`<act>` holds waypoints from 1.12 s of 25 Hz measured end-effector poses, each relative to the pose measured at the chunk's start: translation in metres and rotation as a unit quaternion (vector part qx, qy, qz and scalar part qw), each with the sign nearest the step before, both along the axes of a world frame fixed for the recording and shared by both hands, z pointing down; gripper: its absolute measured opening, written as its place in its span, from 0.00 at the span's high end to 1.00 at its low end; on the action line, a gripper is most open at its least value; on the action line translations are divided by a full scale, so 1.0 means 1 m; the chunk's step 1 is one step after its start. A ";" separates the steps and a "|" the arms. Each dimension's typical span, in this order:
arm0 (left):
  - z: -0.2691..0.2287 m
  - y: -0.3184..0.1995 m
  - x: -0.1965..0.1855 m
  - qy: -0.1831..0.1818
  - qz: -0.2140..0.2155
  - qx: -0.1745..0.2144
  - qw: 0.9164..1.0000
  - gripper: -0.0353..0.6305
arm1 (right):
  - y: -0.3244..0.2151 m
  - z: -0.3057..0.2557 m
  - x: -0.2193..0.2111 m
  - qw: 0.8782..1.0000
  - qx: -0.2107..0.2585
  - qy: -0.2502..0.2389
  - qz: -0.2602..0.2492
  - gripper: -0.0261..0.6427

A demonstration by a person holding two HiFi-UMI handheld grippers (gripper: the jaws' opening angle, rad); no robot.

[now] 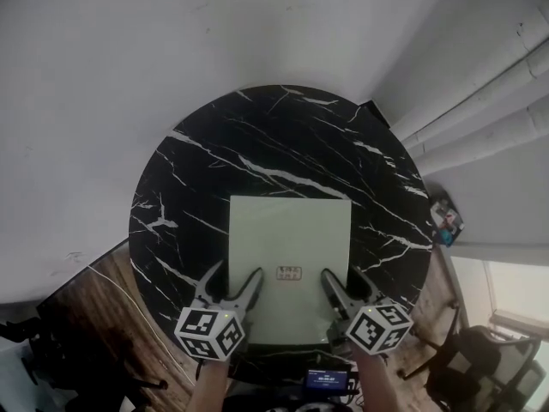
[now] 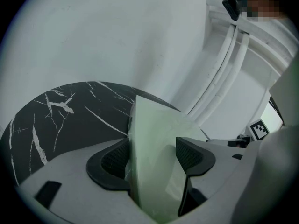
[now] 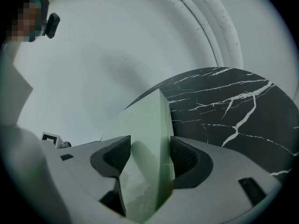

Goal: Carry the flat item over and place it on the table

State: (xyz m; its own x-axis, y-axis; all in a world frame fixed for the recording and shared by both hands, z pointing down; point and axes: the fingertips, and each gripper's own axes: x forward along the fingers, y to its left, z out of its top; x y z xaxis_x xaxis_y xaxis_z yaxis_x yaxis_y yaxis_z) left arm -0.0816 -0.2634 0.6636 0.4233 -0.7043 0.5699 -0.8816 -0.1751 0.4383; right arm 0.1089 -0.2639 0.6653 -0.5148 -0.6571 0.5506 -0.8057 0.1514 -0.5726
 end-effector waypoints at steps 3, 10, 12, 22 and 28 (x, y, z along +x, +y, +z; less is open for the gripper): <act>0.004 -0.001 0.001 -0.002 -0.002 -0.013 1.000 0.46 | -0.001 0.004 0.001 1.000 -0.006 0.003 -0.003 0.62; 0.008 -0.001 0.002 0.000 -0.005 -0.022 1.000 0.46 | -0.002 0.006 0.003 1.000 -0.005 -0.006 -0.005 0.62; 0.008 0.000 0.003 -0.001 -0.004 -0.023 1.000 0.46 | -0.001 0.006 0.003 1.000 -0.006 -0.006 -0.003 0.62; 0.007 -0.002 0.003 -0.007 -0.001 -0.020 1.000 0.46 | -0.003 0.007 0.004 1.000 -0.007 -0.010 -0.003 0.62; -0.008 -0.004 0.004 -0.085 0.026 0.016 0.996 0.48 | 0.002 0.000 0.007 0.998 0.011 0.054 -0.037 0.62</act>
State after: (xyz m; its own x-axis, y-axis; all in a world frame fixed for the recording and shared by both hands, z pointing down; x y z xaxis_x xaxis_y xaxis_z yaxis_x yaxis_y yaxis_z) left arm -0.0781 -0.2676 0.6558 0.3595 -0.7022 0.6146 -0.9318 -0.2343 0.2773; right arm 0.1156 -0.2624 0.6651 -0.5004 -0.6326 0.5911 -0.8489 0.2242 -0.4787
